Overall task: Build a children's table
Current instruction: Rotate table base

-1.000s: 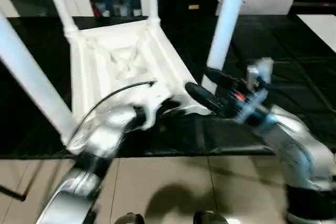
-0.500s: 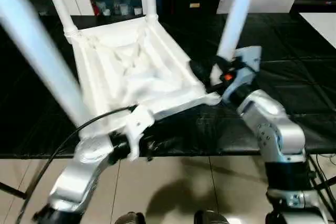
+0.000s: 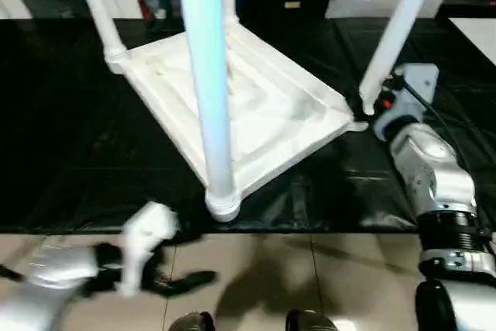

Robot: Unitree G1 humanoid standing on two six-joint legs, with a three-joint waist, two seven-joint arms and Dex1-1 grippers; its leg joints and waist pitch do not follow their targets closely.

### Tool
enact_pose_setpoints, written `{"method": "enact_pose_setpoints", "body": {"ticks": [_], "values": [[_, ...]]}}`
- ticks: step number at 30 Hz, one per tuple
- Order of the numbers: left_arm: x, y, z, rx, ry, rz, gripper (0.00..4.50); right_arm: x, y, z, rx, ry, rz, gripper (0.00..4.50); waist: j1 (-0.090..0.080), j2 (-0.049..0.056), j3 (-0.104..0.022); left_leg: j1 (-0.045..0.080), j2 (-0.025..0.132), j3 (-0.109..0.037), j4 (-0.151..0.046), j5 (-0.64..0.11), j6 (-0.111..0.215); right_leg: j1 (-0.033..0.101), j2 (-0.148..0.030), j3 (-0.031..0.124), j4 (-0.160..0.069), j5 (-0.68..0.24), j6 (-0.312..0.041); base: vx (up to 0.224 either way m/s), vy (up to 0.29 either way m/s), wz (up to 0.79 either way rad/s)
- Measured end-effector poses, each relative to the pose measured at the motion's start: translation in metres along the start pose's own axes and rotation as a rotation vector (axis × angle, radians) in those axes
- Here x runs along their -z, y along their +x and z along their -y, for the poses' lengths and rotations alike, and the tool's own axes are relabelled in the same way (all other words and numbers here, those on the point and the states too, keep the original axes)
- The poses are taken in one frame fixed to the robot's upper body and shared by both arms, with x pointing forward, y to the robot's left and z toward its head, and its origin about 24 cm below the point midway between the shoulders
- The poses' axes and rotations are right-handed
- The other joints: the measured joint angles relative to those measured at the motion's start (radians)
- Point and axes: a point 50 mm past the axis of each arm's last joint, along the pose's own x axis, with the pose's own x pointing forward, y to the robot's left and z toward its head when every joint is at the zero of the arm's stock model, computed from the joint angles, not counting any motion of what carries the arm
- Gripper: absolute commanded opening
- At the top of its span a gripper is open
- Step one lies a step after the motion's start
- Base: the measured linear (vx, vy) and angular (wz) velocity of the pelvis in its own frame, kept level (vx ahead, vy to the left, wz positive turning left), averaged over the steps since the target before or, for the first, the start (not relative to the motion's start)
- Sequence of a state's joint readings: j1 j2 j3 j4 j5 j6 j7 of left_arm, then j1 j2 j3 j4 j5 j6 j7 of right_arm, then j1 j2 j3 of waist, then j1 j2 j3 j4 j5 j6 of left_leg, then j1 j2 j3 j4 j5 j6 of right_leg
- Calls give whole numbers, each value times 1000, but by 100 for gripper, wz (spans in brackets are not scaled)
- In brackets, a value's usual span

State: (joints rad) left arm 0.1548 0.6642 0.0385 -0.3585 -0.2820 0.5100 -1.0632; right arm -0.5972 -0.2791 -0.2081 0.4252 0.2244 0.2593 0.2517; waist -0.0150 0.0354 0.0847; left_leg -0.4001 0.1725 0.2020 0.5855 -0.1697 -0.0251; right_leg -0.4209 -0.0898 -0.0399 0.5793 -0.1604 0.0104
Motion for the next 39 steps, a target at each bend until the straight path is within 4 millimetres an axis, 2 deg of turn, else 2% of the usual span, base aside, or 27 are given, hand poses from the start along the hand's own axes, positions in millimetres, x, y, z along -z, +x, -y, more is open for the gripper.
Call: {"method": "enact_pose_setpoints", "body": {"ticks": [1,5,10,13,19,22,26,36,39], "values": [[-6,-4,-9,-38,24,25,430,4,-3,-2,-27,-5,-9,450,-4,-2,0,0,1,0,0,0,0,0,1,0,0,0,0,0,0,0],[-27,-8,-25,-86,72,126,447,22,-10,-15,-119,-25,-64,450,-6,-3,0,1,1,0,1,0,0,1,1,0,0,4,-6,0,0,0],[-51,-3,-31,-55,90,263,447,55,-25,-34,-238,-85,-214,450,-3,-2,0,1,1,0,2,0,0,2,0,0,1,5,-8,0,0,0],[-54,5,-34,-26,71,300,447,71,-33,-33,-242,-135,-301,450,0,-2,0,1,1,0,3,0,0,2,0,0,1,5,-8,0,0,0],[-63,21,-38,19,58,355,447,76,-35,-31,-223,-187,-343,450,-4,-7,-2,5,1,1,7,1,0,4,-1,1,6,5,-9,0,0,0],[-72,36,-32,79,65,388,447,79,-34,-40,-248,-192,-350,450,-4,-12,-6,6,1,1,7,1,-1,4,-1,1,7,4,-7,0,0,0],[-87,58,-23,144,72,443,447,82,-23,-58,-280,-179,-347,450,-7,-13,-6,6,1,1,9,1,-1,4,-1,1,7,4,-7,0,0,0],[-96,82,-6,251,63,471,447,80,-10,-59,-241,-178,-347,450,-20,-15,-7,6,2,1,10,1,-1,2,0,0,13,6,-10,0,0,0],[-102,93,3,296,66,489,447,82,-8,-65,-254,-173,-341,450,-32,-15,-7,6,2,1,10,1,-1,2,0,0,14,6,-10,0,0,0]]}}
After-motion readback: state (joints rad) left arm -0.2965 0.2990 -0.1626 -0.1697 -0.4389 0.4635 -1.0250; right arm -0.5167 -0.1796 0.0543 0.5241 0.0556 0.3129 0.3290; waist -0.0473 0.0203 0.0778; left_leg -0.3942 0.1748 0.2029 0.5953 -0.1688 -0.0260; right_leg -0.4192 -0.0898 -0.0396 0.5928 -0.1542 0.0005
